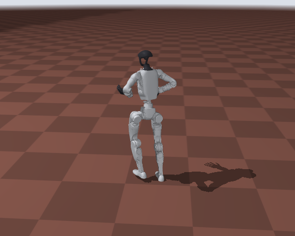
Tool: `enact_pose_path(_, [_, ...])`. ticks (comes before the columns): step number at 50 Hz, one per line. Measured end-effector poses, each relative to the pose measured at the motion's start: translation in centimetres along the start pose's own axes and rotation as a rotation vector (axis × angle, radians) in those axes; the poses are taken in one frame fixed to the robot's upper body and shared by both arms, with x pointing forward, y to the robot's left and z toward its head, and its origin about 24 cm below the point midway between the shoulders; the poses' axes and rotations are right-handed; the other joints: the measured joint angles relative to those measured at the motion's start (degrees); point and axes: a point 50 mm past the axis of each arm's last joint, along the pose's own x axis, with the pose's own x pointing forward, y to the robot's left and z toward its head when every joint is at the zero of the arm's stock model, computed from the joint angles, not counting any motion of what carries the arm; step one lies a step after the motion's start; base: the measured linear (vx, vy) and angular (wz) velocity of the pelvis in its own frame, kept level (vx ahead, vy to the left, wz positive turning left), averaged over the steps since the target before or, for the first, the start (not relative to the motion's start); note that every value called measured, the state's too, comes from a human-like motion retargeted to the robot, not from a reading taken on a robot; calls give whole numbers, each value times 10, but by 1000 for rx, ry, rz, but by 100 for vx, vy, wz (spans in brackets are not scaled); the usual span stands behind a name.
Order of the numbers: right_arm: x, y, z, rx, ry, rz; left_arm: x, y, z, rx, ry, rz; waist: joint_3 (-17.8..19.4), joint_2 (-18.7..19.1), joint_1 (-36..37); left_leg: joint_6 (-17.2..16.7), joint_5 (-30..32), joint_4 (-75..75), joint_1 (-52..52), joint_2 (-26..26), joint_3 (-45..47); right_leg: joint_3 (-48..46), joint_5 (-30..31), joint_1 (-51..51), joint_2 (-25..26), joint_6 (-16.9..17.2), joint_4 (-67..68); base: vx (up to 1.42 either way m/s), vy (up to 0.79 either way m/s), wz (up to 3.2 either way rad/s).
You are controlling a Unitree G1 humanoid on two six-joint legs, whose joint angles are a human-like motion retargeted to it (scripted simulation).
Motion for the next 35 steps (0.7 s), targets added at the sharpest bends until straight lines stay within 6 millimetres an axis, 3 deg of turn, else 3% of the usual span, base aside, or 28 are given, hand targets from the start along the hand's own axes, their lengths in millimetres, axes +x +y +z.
enact_pose_path(5, [4,-25,-15,119,93,-170,1,3,-4,36,32,41,24,56,26,-75,71,-259,30,28,87,-24,-28,66,75,-19,-9,51,-1,11])
enact_pose_path(7, [8,-14,-20,-6,153,-33,2,1,-8,106,70,-5,25,68,22,-98,84,-305,36,30,151,-38,-36,91,96,-23,-11,53,1,56])
enact_pose_path(9, [8,-15,-25,-45,195,-15,1,-1,-13,131,99,-20,23,74,11,-109,77,-313,41,28,191,-49,-40,110,108,-29,-7,56,2,64])
enact_pose_path(12, [9,-19,-34,-51,267,-13,0,-4,-20,142,145,-52,14,80,-7,-94,60,-313,63,26,186,-60,-28,129,119,-41,22,61,5,64])
enact_pose_path(15, [8,-26,-40,-31,329,-2,-4,-7,-26,124,192,-80,2,94,-26,-68,37,-313,104,37,142,-63,26,126,123,-60,107,66,9,67])
enact_pose_path(20, [7,-34,-42,4,363,5,-9,-6,-32,112,242,-77,-31,119,-51,-47,8,-312,154,64,80,5,138,-11,118,-59,405,60,11,70])
enact_pose_path(22, [8,-35,-40,11,362,-18,-9,-4,-33,150,259,-62,-35,126,-64,-52,-4,-299,164,68,55,31,129,-72,113,-63,497,53,12,98])
enact_pose_path(25, [10,-35,-35,20,342,-42,-8,-1,-34,207,275,-41,-32,138,-84,-59,-20,-278,181,68,13,44,87,-143,89,-98,579,48,13,121])
enact_pose_path(29, [12,-31,-28,18,295,-33,-9,0,-35,232,275,-29,-16,146,-116,-56,-33,-251,198,56,-54,58,53,-208,69,-127,570,42,9,161])
enact_pose_path(35, [10,-31,-27,-23,305,-24,-13,-2,-38,224,283,-38,9,134,-151,-54,-40,-226,228,22,-166,85,68,-221,70,-97,307,39,0,188])
